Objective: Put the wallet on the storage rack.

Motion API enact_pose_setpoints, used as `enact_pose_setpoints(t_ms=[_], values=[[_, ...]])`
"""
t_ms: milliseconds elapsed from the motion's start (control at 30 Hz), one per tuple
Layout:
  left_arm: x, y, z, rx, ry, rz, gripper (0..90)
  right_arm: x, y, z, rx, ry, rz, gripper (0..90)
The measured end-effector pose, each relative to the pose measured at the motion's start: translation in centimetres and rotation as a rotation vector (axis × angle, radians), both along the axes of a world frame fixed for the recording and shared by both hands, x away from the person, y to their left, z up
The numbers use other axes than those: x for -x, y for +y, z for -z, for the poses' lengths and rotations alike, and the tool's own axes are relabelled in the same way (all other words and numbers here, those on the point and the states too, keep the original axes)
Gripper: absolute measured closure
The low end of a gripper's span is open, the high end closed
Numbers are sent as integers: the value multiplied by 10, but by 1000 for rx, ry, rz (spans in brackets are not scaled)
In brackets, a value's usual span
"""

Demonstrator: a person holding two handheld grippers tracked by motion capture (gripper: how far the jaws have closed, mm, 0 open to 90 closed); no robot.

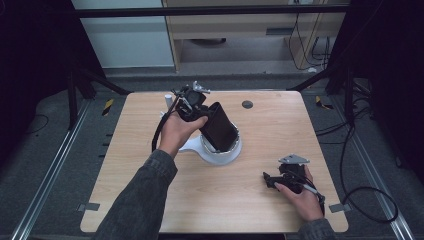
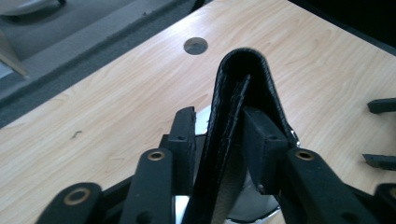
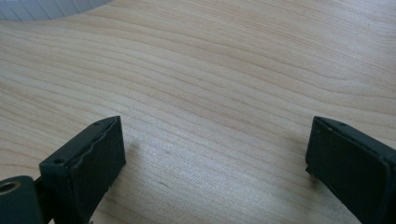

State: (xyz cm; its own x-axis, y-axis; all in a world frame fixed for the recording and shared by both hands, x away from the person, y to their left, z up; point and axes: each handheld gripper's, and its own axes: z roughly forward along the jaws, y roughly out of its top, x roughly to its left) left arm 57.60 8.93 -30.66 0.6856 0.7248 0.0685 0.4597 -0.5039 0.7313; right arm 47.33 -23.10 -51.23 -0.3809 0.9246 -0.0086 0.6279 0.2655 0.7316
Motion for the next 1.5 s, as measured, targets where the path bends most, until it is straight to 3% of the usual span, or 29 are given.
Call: enact_pose_setpoints(t_ms=[233, 467, 633, 733, 1067, 1367, 1500], values=[[0, 1, -2, -9, -14, -5, 736, 0, 0, 0, 2, 1, -2, 48], [-2, 1, -3, -10, -15, -8, 753, 0, 0, 0, 1, 2, -3, 48], [0, 2, -4, -7, -21, -10, 708, 1, 0, 0, -1, 2, -4, 48], [1, 4, -8, 9, -51, -15, 670, 0, 0, 0, -1, 2, -5, 48], [6, 11, -15, 44, -86, -24, 669, 1, 0, 0, -1, 1, -5, 48], [17, 14, -23, 46, -122, -3, 624, 1, 1, 0, -3, 2, -4, 48], [25, 15, -28, 52, -150, 11, 526, 1, 1, 0, -3, 2, -4, 48]])
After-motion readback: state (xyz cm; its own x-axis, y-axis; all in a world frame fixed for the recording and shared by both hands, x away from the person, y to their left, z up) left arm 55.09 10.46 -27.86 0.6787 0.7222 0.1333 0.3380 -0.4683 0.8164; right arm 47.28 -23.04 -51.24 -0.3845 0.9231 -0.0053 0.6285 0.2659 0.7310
